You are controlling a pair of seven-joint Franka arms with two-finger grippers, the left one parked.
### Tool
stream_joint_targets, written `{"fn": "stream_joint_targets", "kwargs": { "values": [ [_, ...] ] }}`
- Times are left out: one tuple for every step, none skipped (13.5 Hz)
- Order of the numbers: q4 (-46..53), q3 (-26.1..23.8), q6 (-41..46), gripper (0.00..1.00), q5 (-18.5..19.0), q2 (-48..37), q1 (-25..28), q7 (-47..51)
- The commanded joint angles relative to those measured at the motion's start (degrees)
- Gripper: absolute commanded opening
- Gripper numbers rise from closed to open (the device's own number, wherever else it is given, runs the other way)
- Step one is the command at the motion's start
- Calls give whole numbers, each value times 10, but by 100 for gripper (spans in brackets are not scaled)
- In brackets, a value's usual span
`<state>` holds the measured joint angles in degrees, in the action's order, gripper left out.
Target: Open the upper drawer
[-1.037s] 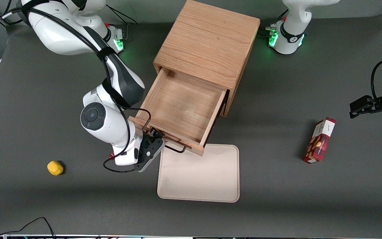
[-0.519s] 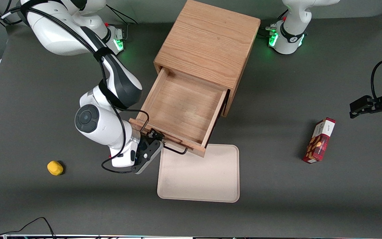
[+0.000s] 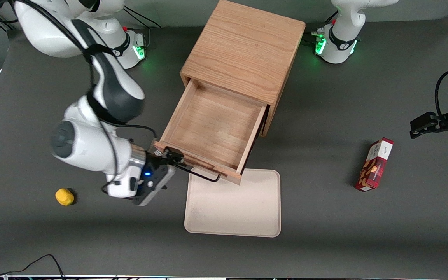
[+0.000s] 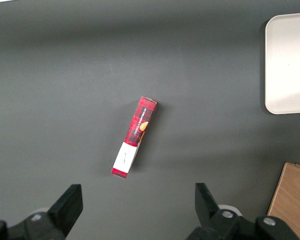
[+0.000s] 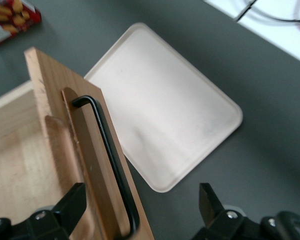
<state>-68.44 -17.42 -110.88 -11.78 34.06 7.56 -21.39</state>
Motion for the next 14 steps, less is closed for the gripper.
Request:
{"fn": "stream_joint_targets", "kwargs": {
  "values": [
    [-41,14,73,100,-17,-91,-46,20],
    [-56,38,98,100,-13,-121,-52,37],
    [-73,62,130,100,-8,-151,-53,52],
    [-89,90,156,100,5,-179,-54,65],
    [-119,107,184,100,23,-214,-60,86],
    [-164,110,192,100,38,-259,-72,135],
    [-213,113,196,100,50,-306,-85,203],
    [-253,113,200,100,56,-340,-98,255],
    [-280,114,203,100,61,-363,-111,290],
    [-292,114,203,100,74,-369,-118,306],
    [-293,113,201,100,87,-370,-118,317],
    [-292,113,196,100,94,-369,-118,329],
    [-291,113,193,100,99,-369,-117,337],
    [-290,113,188,100,99,-369,-117,339]
  ]
}}
